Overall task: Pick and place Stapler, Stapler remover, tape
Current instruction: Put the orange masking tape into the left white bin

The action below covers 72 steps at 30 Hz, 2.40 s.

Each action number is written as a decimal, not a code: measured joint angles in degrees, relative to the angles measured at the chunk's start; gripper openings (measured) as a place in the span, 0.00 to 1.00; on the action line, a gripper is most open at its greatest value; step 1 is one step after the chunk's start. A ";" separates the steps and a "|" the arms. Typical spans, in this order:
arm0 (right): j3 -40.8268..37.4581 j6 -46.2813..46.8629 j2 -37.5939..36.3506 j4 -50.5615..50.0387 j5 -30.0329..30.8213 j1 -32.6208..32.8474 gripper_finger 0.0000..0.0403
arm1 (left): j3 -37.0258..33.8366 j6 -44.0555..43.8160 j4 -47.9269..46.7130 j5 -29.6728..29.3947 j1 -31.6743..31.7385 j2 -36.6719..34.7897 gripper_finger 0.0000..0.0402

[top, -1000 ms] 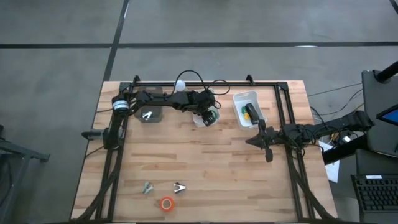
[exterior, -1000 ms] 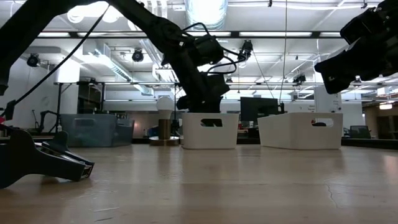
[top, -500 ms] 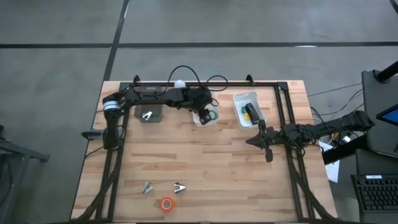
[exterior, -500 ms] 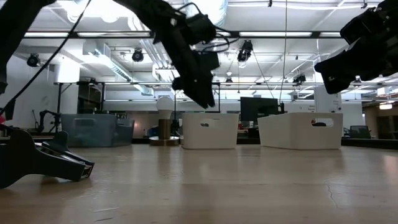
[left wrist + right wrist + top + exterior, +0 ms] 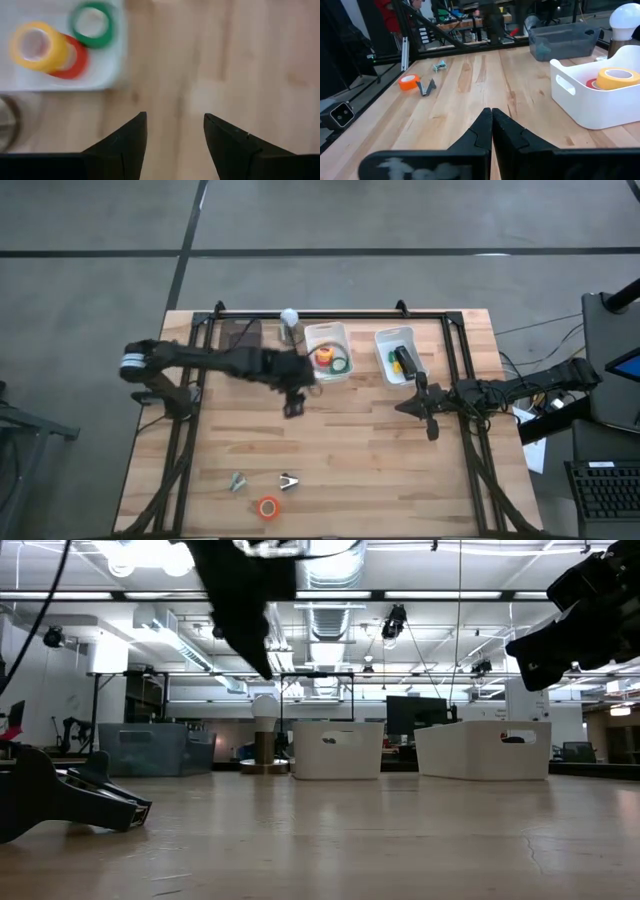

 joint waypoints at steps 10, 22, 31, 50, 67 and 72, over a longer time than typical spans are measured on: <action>0.00 0.02 0.02 0.00 0.00 0.00 0.02 | -14.10 -11.32 0.15 1.21 -16.53 -10.66 0.49; 0.00 0.02 0.02 0.00 0.00 0.00 0.02 | -21.31 -30.48 8.52 3.49 -31.22 -8.30 0.49; 0.00 0.00 0.02 0.00 0.00 0.00 0.02 | -20.72 -39.21 17.54 2.08 -39.64 -4.76 0.49; 0.00 0.00 0.02 0.00 0.00 0.00 0.02 | -13.75 -46.45 20.83 2.28 -45.78 10.93 0.49; 0.00 0.00 0.01 0.00 -0.01 0.02 0.02 | -14.18 -41.42 18.13 2.17 -43.87 10.53 0.14; 0.00 0.00 0.00 0.00 0.00 0.00 0.02 | -14.13 -40.30 15.74 2.15 -42.95 9.88 0.10</action>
